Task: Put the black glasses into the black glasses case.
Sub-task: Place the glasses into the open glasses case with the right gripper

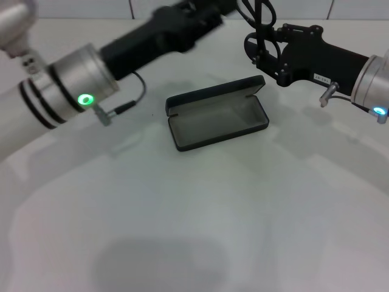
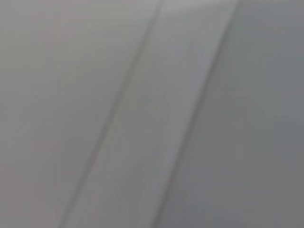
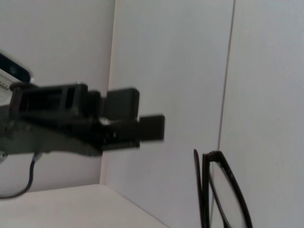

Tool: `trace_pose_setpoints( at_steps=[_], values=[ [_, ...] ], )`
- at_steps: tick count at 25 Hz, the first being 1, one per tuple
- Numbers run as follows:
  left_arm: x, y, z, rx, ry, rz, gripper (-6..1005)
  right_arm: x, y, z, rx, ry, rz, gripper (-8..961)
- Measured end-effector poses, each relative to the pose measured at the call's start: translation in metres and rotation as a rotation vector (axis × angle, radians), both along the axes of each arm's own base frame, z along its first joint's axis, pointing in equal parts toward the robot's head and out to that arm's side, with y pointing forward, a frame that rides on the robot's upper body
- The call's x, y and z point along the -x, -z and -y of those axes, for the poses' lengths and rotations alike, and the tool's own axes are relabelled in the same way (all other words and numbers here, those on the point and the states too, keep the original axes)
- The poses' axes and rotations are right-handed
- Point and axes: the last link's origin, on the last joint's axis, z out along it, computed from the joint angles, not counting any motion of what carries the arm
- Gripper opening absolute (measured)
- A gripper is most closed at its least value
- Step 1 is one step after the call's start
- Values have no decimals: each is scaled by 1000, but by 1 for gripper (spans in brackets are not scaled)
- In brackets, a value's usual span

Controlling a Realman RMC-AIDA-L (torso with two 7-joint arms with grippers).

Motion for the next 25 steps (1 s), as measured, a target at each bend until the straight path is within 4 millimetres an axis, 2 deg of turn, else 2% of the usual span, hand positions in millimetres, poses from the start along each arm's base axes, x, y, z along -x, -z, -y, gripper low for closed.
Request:
trace_pose_setpoints(
  at_steps=[6, 13, 19, 25],
  values=[
    [39, -28, 5, -166, -170, 98, 474, 0, 5, 6, 19, -64, 102, 367],
    [82, -52, 9, -302, -349, 98, 479, 9, 0, 31, 66, -154, 338, 369],
    [92, -54, 8, -315, -403, 83, 484, 8, 11, 44, 121, -139, 577, 371],
    [91, -51, 4, -306, -416, 62, 488, 10, 18, 43, 74, -155, 649, 373]
  ],
)
